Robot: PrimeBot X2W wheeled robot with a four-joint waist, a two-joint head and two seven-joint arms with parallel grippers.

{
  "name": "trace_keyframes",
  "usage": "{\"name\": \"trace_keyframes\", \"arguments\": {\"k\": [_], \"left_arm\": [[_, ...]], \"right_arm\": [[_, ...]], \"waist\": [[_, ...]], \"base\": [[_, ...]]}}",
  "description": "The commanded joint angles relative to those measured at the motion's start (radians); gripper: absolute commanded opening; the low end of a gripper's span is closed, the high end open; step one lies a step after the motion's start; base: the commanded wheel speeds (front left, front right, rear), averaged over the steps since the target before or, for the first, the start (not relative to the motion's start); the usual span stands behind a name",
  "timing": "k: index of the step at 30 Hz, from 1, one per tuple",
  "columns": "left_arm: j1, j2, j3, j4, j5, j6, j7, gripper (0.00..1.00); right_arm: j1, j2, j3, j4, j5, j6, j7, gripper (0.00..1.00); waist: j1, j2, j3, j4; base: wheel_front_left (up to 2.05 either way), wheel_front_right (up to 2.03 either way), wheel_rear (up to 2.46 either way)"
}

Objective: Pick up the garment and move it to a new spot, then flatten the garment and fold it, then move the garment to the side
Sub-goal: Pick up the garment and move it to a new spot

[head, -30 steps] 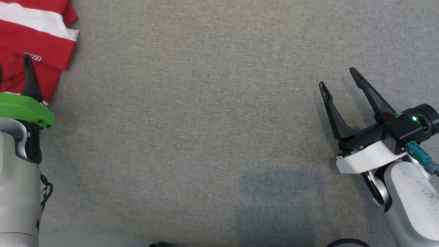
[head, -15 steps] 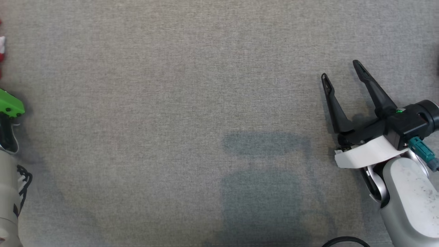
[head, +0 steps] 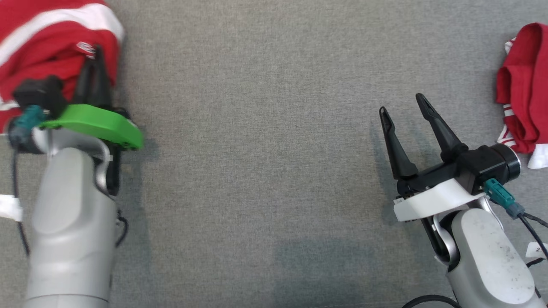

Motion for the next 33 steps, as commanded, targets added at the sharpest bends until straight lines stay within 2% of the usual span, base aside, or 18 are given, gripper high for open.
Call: {"name": "trace_keyframes", "arguments": {"k": [1,4,7,14,19,20,21,22,25,29,32,33], "left_arm": [[0.026,-0.017,-0.009,-0.016,-0.003,-0.003,0.0,0.0],[0.076,-0.075,-0.087,-0.061,-0.025,-0.004,0.0,0.0],[0.126,-0.108,-0.186,-0.093,-0.066,-0.005,0.0,0.0],[0.229,-0.122,-0.371,-0.167,-0.228,-0.005,0.0,0.0],[0.283,-0.121,-0.443,-0.263,-0.337,0.013,0.0,0.0],[0.295,-0.121,-0.444,-0.282,-0.344,0.022,0.0,0.06],[0.309,-0.121,-0.45,-0.288,-0.338,0.031,0.0,0.6],[0.323,-0.121,-0.453,-0.288,-0.33,0.043,0.0,1.0],[0.339,-0.121,-0.435,-0.296,-0.315,0.07,0.0,1.0],[0.395,-0.121,-0.39,-0.32,-0.232,0.104,0.0,1.0],[0.446,-0.121,-0.323,-0.353,-0.148,0.128,0.0,1.0],[0.492,-0.122,-0.268,-0.377,-0.096,0.14,0.0,1.0]], "right_arm": [[0.022,0.009,0.001,0.005,0.01,-0.002,-0.002,1.0],[0.03,0.024,-0.003,0.014,0.011,-0.002,-0.002,1.0],[0.045,0.04,-0.007,0.023,0.014,-0.002,-0.002,1.0],[0.068,0.059,-0.024,0.035,0.017,-0.002,-0.002,1.0],[0.086,0.066,-0.036,0.044,0.015,-0.002,-0.002,1.0],[0.089,0.067,-0.038,0.045,0.013,-0.002,-0.002,1.0],[0.095,0.067,-0.04,0.048,0.012,-0.002,-0.002,1.0],[0.099,0.068,-0.04,0.052,0.01,-0.002,-0.002,1.0],[0.099,0.07,-0.039,0.056,0.009,-0.002,-0.002,1.0],[0.116,0.073,-0.045,0.059,0.006,-0.002,-0.002,1.0],[0.132,0.08,-0.046,0.064,0.005,-0.002,-0.002,1.0],[0.144,0.083,-0.046,0.067,0.006,-0.002,-0.002,1.0]], "waist": [[0.0,0.0,-0.061,-0.047],[0.0,0.0,-0.094,-0.083],[0.0,0.0,-0.119,-0.122],[0.0,0.0,-0.153,-0.192],[0.0,0.0,-0.176,-0.203],[0.0,0.0,-0.182,-0.201],[0.0,0.0,-0.19,-0.199],[0.0,0.0,-0.198,-0.197],[0.0,0.0,-0.216,-0.191],[0.0,0.0,-0.258,-0.177],[0.0,0.0,-0.289,-0.167],[0.0,0.0,-0.31,-0.161]], "base": [[0.0,0.0,0.0],[0.0,0.0,0.0],[0.0,0.0,0.0],[0.0,0.0,0.0],[0.0,0.0,0.0],[0.0,0.0,0.0],[0.0,0.0,0.0],[0.0,0.0,0.0],[0.0,0.0,0.0],[0.0,0.0,0.0],[0.0,0.0,0.0],[0.0,0.0,0.0]]}}
